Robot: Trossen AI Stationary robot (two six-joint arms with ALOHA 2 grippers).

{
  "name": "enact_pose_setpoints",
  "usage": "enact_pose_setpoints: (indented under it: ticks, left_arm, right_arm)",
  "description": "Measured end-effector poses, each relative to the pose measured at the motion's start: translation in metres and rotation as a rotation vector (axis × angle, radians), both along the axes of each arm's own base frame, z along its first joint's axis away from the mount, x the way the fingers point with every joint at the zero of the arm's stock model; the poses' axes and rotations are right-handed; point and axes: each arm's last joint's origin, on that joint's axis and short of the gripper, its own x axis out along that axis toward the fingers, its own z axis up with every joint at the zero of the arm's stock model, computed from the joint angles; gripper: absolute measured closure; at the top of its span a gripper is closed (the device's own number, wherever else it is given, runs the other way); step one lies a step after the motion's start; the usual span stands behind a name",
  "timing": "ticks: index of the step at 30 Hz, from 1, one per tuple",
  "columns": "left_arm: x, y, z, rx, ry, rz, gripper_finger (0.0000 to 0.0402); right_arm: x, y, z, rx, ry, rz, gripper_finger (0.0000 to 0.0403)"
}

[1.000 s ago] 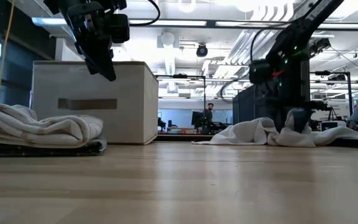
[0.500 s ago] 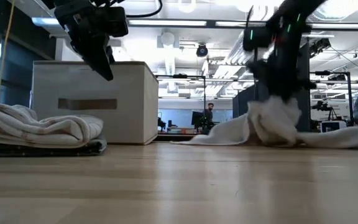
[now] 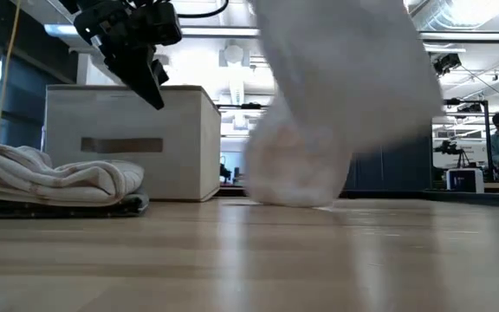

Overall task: Fold towel
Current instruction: Fold the white towel

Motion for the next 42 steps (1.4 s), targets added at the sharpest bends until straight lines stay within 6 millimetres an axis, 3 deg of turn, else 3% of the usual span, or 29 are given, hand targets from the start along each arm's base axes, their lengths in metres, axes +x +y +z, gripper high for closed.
enact_pose_setpoints:
  ticks: [4, 7, 13, 17, 21, 25, 36, 42]
  left_arm:
    - [0.000, 0.000, 0.000, 0.000, 0.000, 0.000, 0.0402]
    - [0.000, 0.000, 0.000, -0.001, 0.000, 0.000, 0.0402]
    - [0.002, 0.000, 0.001, 0.000, -0.023, -0.001, 0.0402]
    - [0.005, 0.000, 0.004, 0.003, -0.064, -0.001, 0.0402]
    - [0.007, 0.000, 0.005, 0.003, -0.090, 0.001, 0.0402]
    - [0.008, 0.000, 0.006, 0.001, -0.099, 0.005, 0.0402]
    - [0.007, 0.002, 0.006, 0.007, -0.098, 0.006, 0.0402]
    - [0.007, 0.010, 0.006, 0.011, -0.099, 0.040, 0.0402]
  right_arm:
    - [0.011, 0.019, -0.004, 0.001, 0.028, 0.047, 0.0383]
    - [0.026, 0.018, -0.017, -0.105, 0.085, -0.052, 0.0383]
    - [0.058, -0.021, -0.027, -0.258, 0.144, -0.169, 0.0383]
    - [0.078, -0.048, -0.011, -0.390, -0.008, -0.145, 0.0383]
    - [0.080, -0.057, 0.011, -0.488, -0.172, -0.142, 0.0383]
    - [0.067, -0.044, 0.010, -0.454, -0.134, -0.086, 0.0383]
    - [0.033, 0.038, -0.071, -0.158, 0.625, 0.030, 0.0381]
    - [0.038, 0.064, -0.098, -0.004, 0.903, 0.081, 0.0291]
